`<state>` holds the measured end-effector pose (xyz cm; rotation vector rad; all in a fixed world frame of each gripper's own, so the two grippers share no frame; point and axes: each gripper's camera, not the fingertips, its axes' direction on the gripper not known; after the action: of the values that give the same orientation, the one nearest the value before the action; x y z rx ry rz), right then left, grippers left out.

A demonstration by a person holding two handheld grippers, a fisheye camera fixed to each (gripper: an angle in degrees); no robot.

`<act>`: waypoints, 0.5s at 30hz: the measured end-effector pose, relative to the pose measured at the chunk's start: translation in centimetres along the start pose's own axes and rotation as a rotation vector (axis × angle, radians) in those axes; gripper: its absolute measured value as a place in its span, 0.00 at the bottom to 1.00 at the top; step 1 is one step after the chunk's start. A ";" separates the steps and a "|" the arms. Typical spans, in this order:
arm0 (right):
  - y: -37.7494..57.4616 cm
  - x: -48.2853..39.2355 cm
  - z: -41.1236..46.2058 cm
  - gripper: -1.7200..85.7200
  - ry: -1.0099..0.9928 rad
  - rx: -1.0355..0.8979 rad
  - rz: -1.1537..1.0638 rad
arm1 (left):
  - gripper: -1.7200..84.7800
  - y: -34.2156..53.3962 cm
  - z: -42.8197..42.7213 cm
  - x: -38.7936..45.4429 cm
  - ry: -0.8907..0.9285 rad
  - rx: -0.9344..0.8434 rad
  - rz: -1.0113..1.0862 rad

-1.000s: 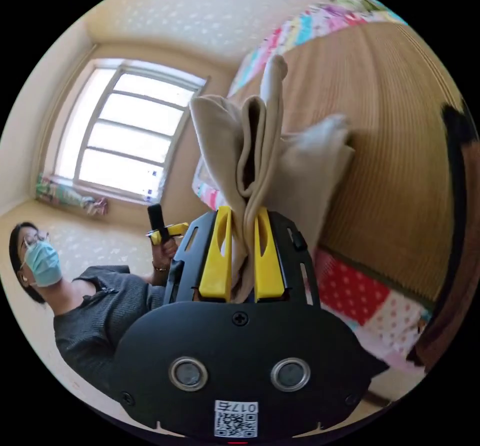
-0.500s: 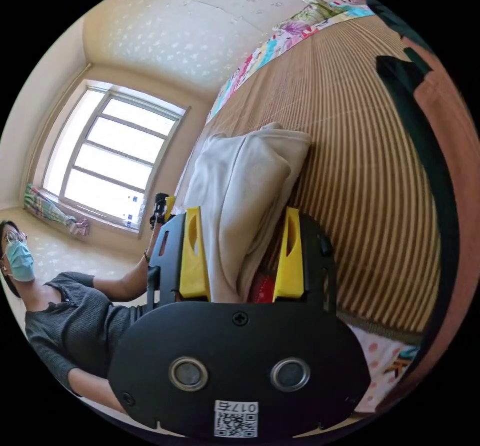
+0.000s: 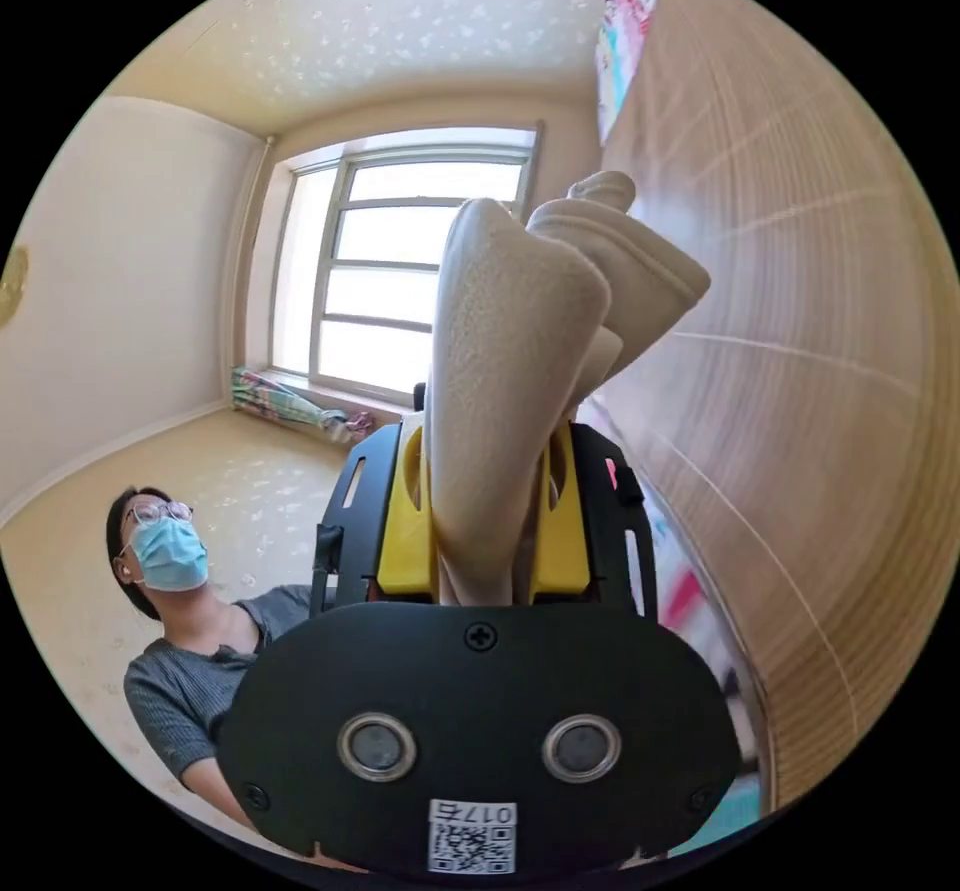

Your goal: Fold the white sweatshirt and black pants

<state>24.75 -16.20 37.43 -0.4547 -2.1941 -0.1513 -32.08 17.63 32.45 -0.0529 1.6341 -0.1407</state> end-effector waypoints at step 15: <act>2.9 11.4 12.1 0.04 0.136 -0.322 -0.002 | 0.16 12.4 -13.2 -13.4 -0.185 0.392 -0.276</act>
<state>10.47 -7.28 38.76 -0.6012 -2.0416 -0.5271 -43.70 32.31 44.96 0.0094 1.3844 -0.6466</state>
